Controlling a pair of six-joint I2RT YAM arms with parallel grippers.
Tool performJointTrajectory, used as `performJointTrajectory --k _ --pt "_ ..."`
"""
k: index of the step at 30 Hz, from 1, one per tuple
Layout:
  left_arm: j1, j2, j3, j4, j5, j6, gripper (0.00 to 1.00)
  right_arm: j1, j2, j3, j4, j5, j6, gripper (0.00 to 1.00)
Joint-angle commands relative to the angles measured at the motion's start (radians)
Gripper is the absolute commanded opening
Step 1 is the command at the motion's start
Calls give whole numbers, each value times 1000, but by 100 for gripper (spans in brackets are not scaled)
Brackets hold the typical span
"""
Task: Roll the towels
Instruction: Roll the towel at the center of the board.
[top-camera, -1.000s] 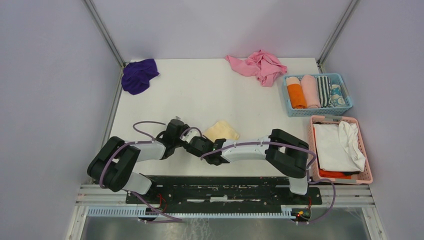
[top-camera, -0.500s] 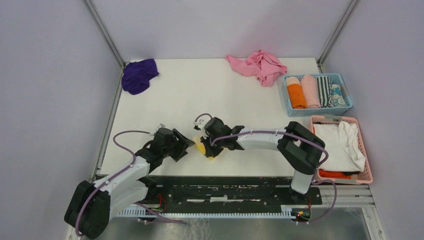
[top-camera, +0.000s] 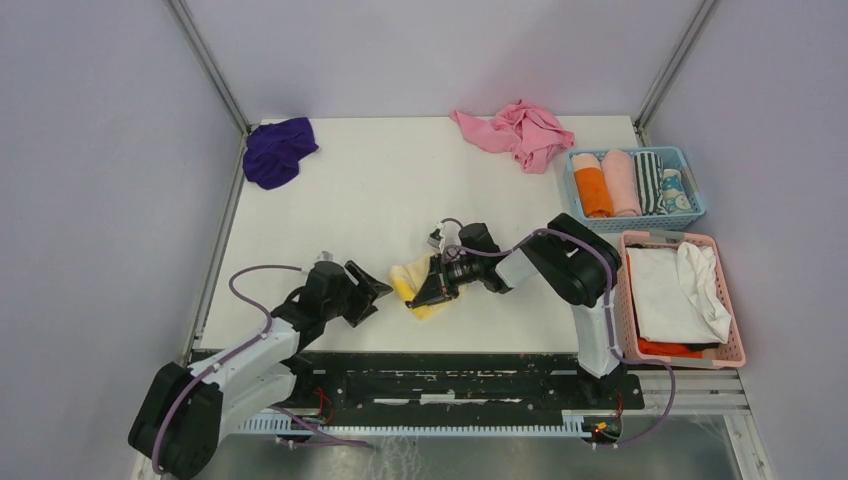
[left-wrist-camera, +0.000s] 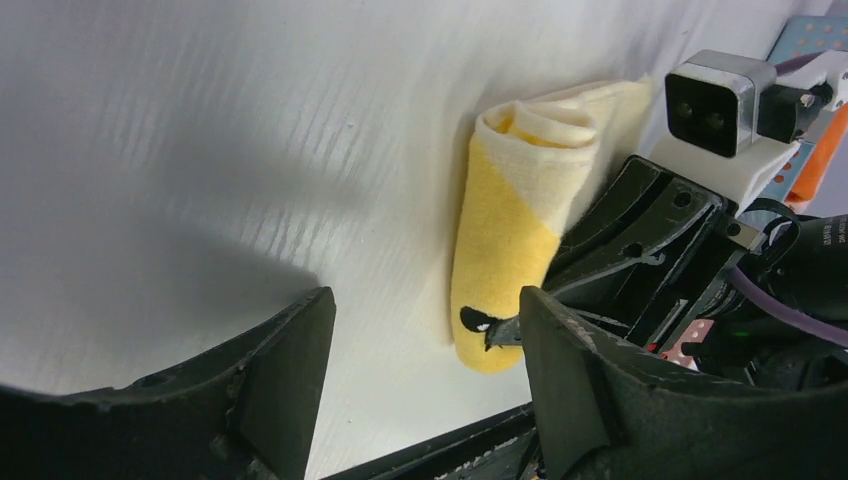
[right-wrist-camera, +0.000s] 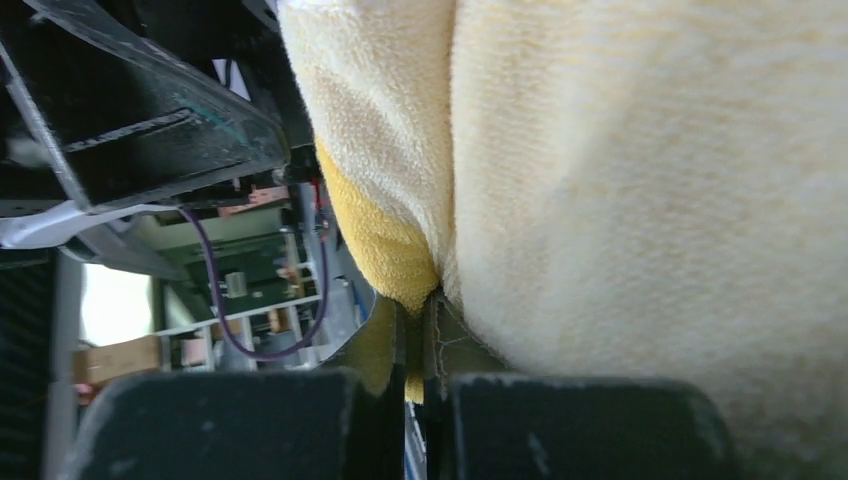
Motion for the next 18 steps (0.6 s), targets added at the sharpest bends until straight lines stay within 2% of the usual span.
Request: performJointTrajectory --k 1,4,7,10,14,18 --pt "5 110 41 172 50 39 75 -47 106 -61 137 -46 137 3" --pt "4 199 67 234 68 45 75 -71 114 -63 47 -37 91 5" --pt "4 290 91 299 88 46 73 -80 100 -38 -126 -3 -7 7" --pt "6 402 127 311 93 56 69 -80 88 -21 -224 31 -65 9" --pt "1 535 157 327 113 69 59 -78 49 9 -342 81 -143 13" --pt "-15 618 165 326 109 62 46 -61 -51 42 -491 157 -260 25"
